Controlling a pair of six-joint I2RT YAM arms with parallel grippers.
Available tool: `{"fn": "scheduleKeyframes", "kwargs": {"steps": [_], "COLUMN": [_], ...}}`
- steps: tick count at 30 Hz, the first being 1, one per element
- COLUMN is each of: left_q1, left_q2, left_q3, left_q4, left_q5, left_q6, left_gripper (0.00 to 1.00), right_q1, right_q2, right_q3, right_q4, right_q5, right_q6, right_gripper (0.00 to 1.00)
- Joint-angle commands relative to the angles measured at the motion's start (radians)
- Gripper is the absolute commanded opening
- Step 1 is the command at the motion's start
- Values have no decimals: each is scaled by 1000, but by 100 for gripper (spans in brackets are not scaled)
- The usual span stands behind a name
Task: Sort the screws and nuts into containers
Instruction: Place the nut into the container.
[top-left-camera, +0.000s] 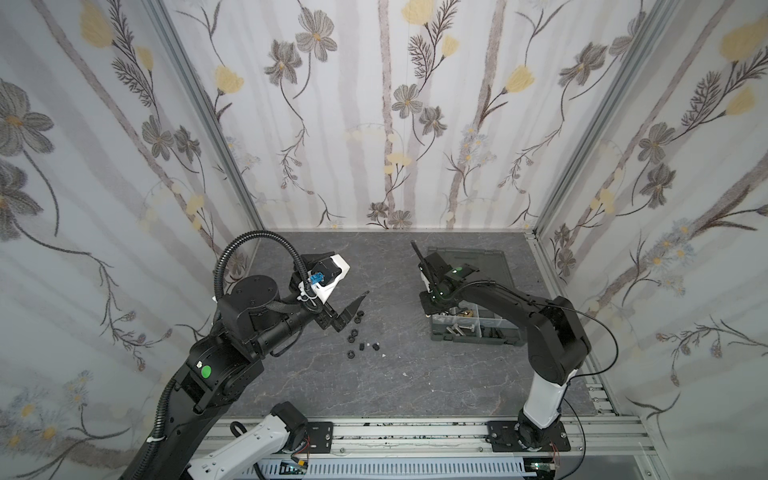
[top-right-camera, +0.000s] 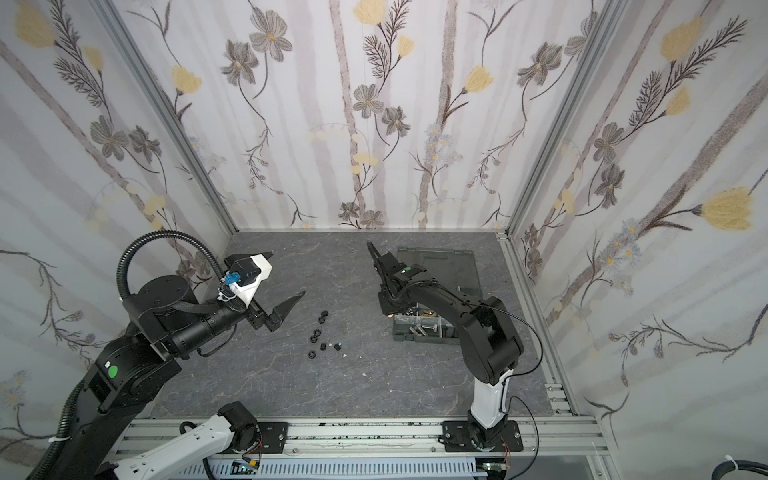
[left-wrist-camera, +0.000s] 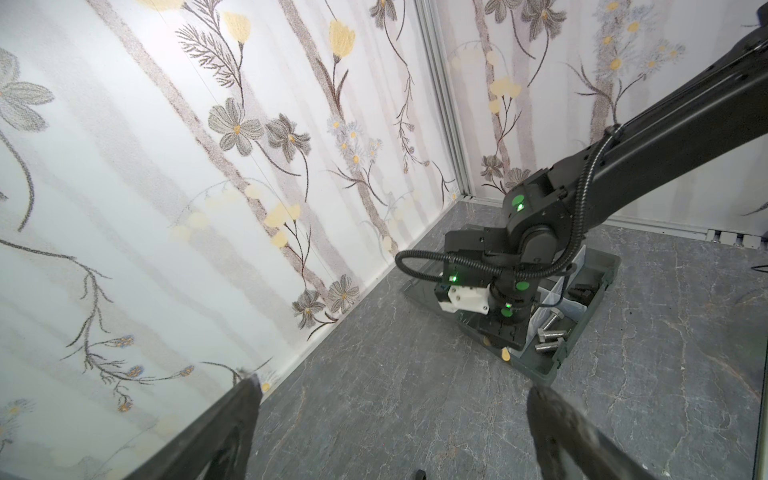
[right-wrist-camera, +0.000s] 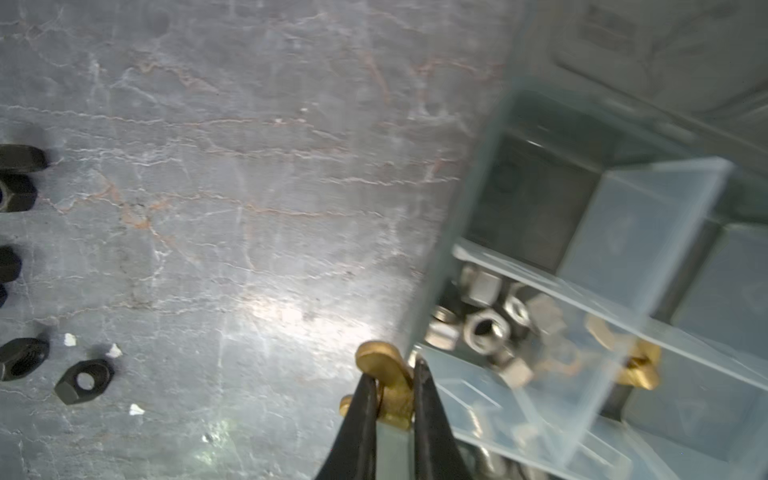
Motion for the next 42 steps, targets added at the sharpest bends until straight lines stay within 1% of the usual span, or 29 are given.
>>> {"fn": "scheduleKeyframes", "kwargs": {"steps": [1, 4, 10, 17, 27, 30, 35, 37, 39, 41, 42], "left_q1": [1, 1, 0, 1, 0, 2, 1, 1, 0, 0, 0], "left_q2": [2, 4, 10, 17, 28, 32, 37, 38, 38, 36, 36], "left_q3": [-5, -2, 10, 15, 33, 34, 32, 33, 35, 33, 34], "left_q4": [31, 32, 23, 18, 5, 4, 14, 14, 14, 16, 15], "left_q5": [5, 8, 10, 12, 9, 9, 15, 15, 15, 16, 16], "left_q6": [9, 7, 8, 5, 5, 5, 9, 11, 11, 11, 10], "left_gripper": [100, 100, 100, 100, 100, 100, 100, 100, 100, 100, 100], "right_q1": [-72, -133, -225, -271, -269, -264, -249, -242, -224, -180, -143], "right_q2": [-66, -117, -147, -122, -61, -62, -68, -72, -80, -89, -90], "right_q3": [-65, -124, -180, -168, -156, -160, -163, -150, -124, -83, -58], "right_q4": [-11, 10, 34, 54, 80, 76, 69, 58, 41, 21, 12], "right_q5": [31, 51, 70, 63, 39, 42, 66, 75, 97, 124, 141], "right_q6": [-20, -41, -82, -117, -124, -125, -128, -130, -132, -145, -163], "right_gripper": [13, 14, 14, 14, 15, 19, 31, 32, 32, 32, 33]}}
